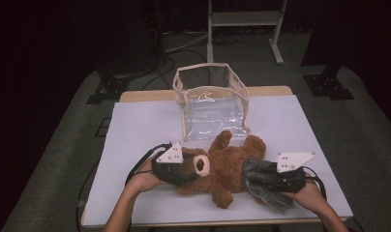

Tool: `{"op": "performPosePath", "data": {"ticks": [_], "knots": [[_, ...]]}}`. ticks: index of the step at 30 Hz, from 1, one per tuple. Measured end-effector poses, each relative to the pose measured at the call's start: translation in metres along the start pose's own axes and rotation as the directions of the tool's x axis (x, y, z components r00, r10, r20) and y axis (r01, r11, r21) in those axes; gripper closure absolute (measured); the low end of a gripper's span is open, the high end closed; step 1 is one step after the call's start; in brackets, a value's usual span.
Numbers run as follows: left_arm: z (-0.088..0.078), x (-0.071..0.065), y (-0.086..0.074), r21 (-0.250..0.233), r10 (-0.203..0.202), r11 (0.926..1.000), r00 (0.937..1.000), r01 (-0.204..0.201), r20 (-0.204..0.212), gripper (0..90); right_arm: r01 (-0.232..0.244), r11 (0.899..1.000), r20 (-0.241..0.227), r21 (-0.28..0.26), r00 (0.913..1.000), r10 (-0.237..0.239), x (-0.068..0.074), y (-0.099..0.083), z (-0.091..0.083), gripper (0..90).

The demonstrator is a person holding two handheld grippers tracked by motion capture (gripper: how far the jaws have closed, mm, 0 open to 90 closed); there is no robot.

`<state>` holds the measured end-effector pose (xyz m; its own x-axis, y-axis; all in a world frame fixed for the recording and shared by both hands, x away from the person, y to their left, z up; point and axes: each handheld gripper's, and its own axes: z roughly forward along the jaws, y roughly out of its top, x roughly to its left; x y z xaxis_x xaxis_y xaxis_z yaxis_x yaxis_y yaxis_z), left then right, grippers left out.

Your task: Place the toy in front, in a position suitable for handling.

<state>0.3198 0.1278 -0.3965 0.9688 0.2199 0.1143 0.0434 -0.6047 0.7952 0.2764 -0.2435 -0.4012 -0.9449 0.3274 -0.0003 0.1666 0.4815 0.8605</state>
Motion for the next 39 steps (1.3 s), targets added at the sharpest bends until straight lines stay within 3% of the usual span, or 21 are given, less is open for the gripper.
{"op": "performPosePath", "data": {"ticks": [7,9,12,19,23,25,28,32,39], "knots": [[0.001,-0.001,0.001,0.004,0.002,1.0,1.0,-0.002,0.002,33.4,-0.078,0.996,0.05,0.033,0.9958,0.077,0.004,-0.036,-0.027,71.1],[0.001,0.0,0.001,0.008,0.0,1.0,1.0,0.0,0.004,33.4,-0.092,0.996,0.047,0.013,0.9947,0.091,0.004,-0.036,-0.033,71.1],[0.001,0.001,0.001,0.006,-0.004,1.0,1.0,0.004,0.006,33.4,-0.067,0.998,0.051,-0.02,0.9964,0.068,0.002,-0.023,-0.037,71.0],[-0.001,-0.001,0.002,0.014,0.01,0.9999,0.9999,-0.01,0.008,33.0,0.006,0.999,0.029,-0.035,0.9996,-0.005,-0.01,0.011,-0.017,70.9],[-0.004,-0.001,0.002,0.011,0.002,0.9999,0.9999,-0.002,0.011,31.1,-0.004,1.0,0.002,-0.002,1.0,0.004,-0.016,0.003,0.001,70.7],[-0.006,0.0,0.005,0.012,0.001,0.9999,0.9999,-0.001,0.014,29.4,-0.033,0.999,-0.012,-0.025,0.9994,0.033,-0.017,-0.004,0.002,70.7],[-0.01,0.0,0.01,0.0,0.0,1.0,0.9996,0.001,0.028,27.5,-0.037,0.999,-0.002,-0.037,0.9993,0.037,-0.011,-0.009,0.0,70.8],[-0.014,0.0,0.017,-0.066,0.0,0.9978,0.9974,0.005,0.072,31.4,-0.02,0.999,-0.003,-0.031,0.9998,0.02,-0.001,-0.01,0.002,70.9],[-0.002,-0.004,0.016,-0.018,-0.002,0.9998,0.994,0.005,0.109,33.3,0.02,1.0,-0.002,-0.003,0.9998,-0.02,0.008,-0.003,-0.001,71.0]]}}
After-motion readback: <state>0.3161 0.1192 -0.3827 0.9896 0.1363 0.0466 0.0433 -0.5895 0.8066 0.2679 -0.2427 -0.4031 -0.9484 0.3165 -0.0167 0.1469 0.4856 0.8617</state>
